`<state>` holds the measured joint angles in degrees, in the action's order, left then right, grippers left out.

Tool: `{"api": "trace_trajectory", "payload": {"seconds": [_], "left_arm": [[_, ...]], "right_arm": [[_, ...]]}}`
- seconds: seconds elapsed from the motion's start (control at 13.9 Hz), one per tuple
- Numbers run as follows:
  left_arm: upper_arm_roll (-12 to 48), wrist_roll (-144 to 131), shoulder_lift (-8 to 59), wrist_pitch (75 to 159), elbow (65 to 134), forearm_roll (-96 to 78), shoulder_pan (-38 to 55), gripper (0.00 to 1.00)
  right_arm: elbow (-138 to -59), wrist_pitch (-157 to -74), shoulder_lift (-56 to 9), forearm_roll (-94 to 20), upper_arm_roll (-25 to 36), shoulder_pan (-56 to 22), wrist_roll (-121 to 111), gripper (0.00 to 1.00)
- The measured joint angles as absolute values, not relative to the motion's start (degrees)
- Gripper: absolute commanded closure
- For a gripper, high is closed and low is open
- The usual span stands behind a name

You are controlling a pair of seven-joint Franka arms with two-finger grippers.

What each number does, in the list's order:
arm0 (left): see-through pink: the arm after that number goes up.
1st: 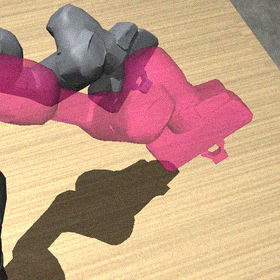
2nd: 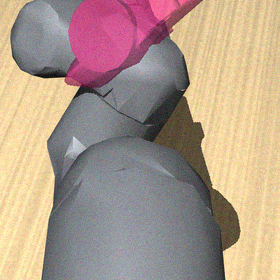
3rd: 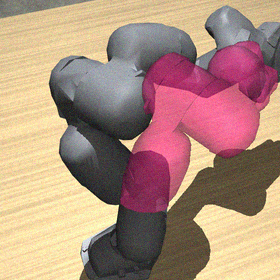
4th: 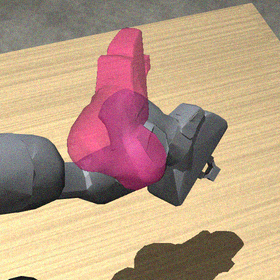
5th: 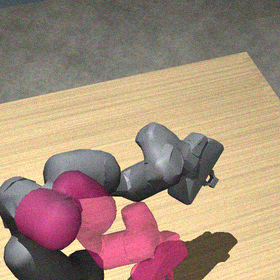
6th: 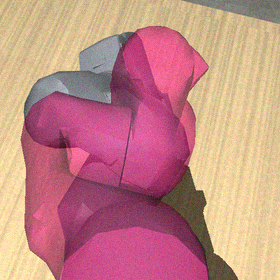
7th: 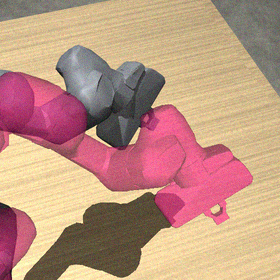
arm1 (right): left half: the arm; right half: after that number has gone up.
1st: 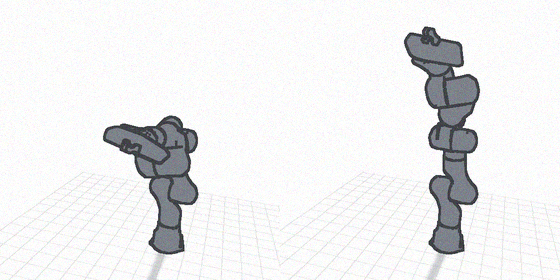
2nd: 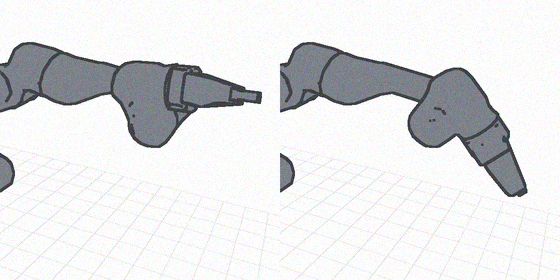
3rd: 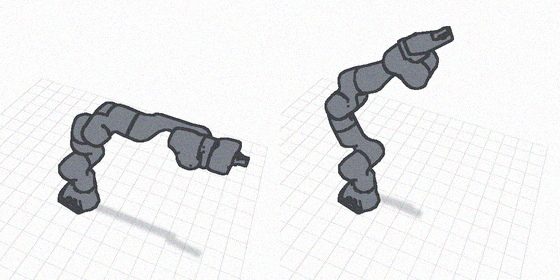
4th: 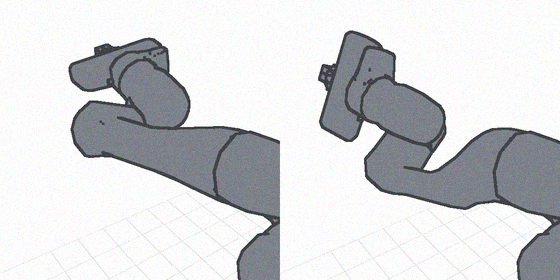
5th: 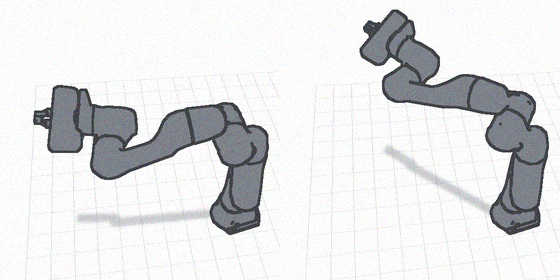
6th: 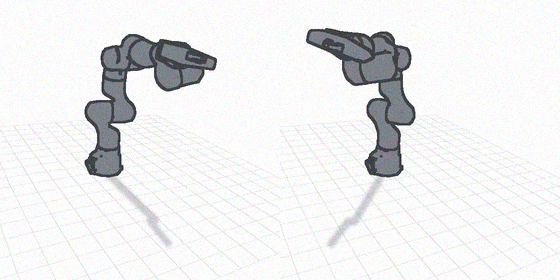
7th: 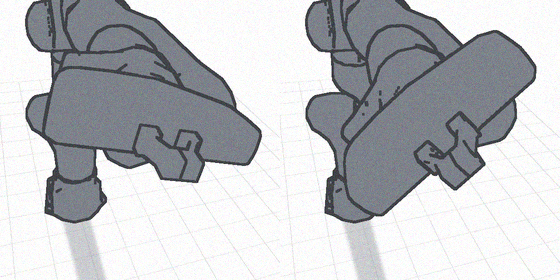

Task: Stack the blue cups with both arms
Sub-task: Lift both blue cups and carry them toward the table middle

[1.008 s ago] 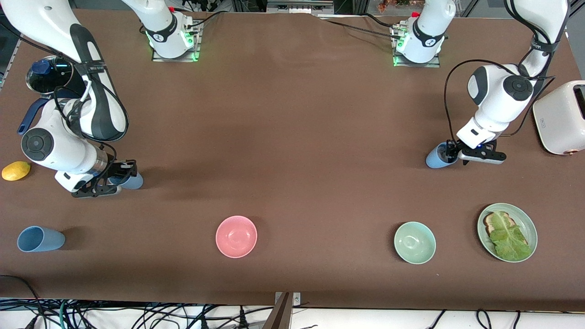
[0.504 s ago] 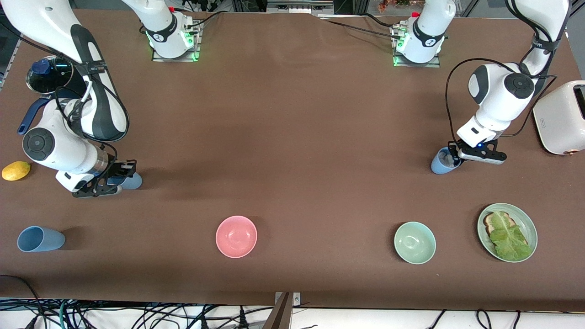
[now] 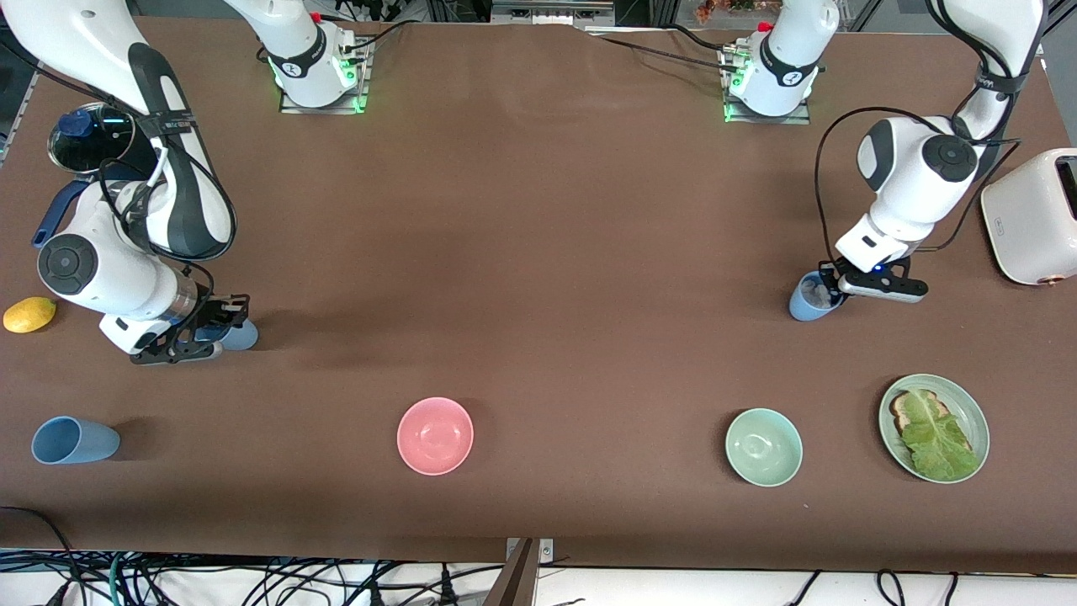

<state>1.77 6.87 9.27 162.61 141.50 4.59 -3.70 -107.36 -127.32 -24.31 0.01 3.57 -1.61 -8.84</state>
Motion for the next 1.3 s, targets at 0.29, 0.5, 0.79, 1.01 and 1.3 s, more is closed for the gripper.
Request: {"api": "trace_trajectory", "payload": {"seconds": [0.29, 0.5, 0.79, 1.01, 1.3], "left_arm": [[9.2, -6.2, 8.9, 157.4, 139.7, 4.6, -3.0, 1.00], [15.0, -17.4, 8.5, 153.0, 137.7, 4.6, -2.7, 1.00], [22.0, -33.4, 8.5, 147.7, 133.7, 5.9, -1.7, 1.00], [24.8, -48.6, 9.0, 143.7, 130.9, 10.3, 1.7, 1.00], [27.2, -63.2, 12.1, 138.5, 124.1, 10.6, 7.2, 1.00]], "right_arm": [[-104.3, -122.9, -23.8, 0.0, 3.6, -1.6, -8.9, 1.00], [-104.1, -121.4, -22.4, 0.0, 3.5, -1.7, -8.9, 1.00], [-104.1, -119.1, -20.8, 0.0, 3.3, -1.7, -9.2, 1.00], [-104.1, -118.1, -19.9, 0.0, 3.3, -1.7, -9.4, 1.00], [-104.0, -116.2, -18.5, 0.0, 3.3, -1.7, -9.5, 1.00]]}}
